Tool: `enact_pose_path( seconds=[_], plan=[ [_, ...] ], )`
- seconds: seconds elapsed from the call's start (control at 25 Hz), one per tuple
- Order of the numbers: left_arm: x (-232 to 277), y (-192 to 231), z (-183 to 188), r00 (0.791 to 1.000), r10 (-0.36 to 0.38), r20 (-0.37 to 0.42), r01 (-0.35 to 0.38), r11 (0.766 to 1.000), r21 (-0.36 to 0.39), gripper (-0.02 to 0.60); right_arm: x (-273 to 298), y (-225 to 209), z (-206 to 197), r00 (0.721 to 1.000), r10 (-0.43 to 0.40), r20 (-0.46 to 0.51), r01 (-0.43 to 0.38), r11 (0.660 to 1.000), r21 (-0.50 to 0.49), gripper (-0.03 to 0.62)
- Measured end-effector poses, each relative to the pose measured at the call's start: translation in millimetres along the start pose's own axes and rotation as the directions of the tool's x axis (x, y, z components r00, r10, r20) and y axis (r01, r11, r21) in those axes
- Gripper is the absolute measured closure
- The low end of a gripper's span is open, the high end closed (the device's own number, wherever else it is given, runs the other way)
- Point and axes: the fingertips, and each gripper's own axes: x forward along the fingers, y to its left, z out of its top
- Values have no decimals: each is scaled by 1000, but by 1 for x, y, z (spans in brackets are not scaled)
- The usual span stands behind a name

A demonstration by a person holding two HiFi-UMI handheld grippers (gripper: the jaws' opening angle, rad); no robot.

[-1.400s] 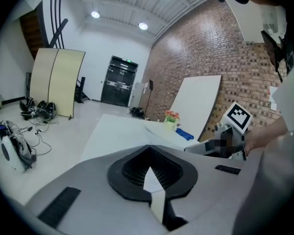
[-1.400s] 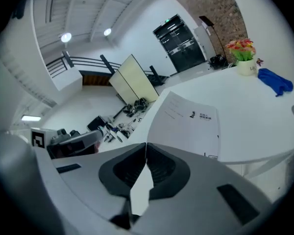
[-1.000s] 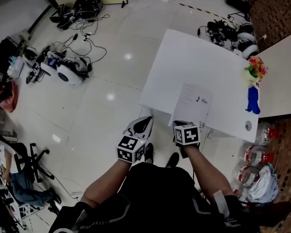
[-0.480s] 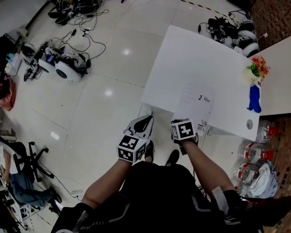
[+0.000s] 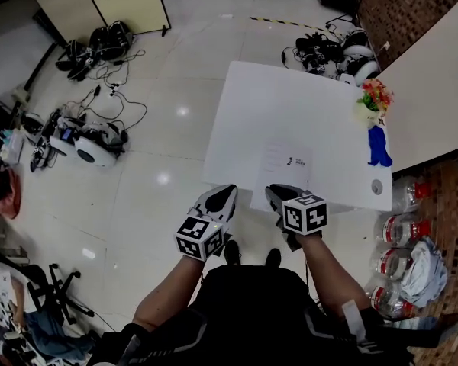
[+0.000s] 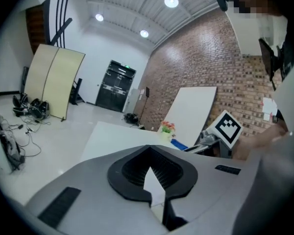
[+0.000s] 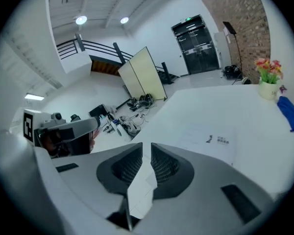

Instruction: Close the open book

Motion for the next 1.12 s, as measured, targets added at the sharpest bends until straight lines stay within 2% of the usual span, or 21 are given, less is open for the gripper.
enact_pose_path(
  seconds=[0.08,0.2,0.24,0.32,0.48,0.6,0.84,1.0,1.12],
  plan=[
    [5,-15,10,999,-52,13,52,999,5,588,-29,-12,19,998,-9,64,9,1000,-1,559],
    [12,-29,28,997,-75,18,74,996,50,586,-70,-32,49,979,-57,194,60,998,-14,566],
    [15,-35,35,996,-89,25,88,994,60,586,-79,-39,55,974,-82,211,89,996,-23,594],
    [22,-49,47,992,-122,42,119,991,65,586,-92,-51,60,970,-118,211,131,990,-45,595],
    [34,-73,56,989,-139,45,135,986,94,588,-112,-62,62,958,-117,262,124,992,-11,595],
    [41,-83,59,991,-132,34,127,984,123,588,-119,-66,60,958,-123,261,132,991,-18,595],
    [39,-106,65,996,-80,43,73,988,133,586,-137,-80,48,961,-130,243,136,991,-12,595],
    [35,-125,67,998,-34,47,26,986,162,588,-152,-84,39,962,-89,260,88,996,14,595],
    [30,-138,63,999,-9,49,0,986,166,588,-160,-79,34,963,-52,265,56,998,-7,595]
  ],
)
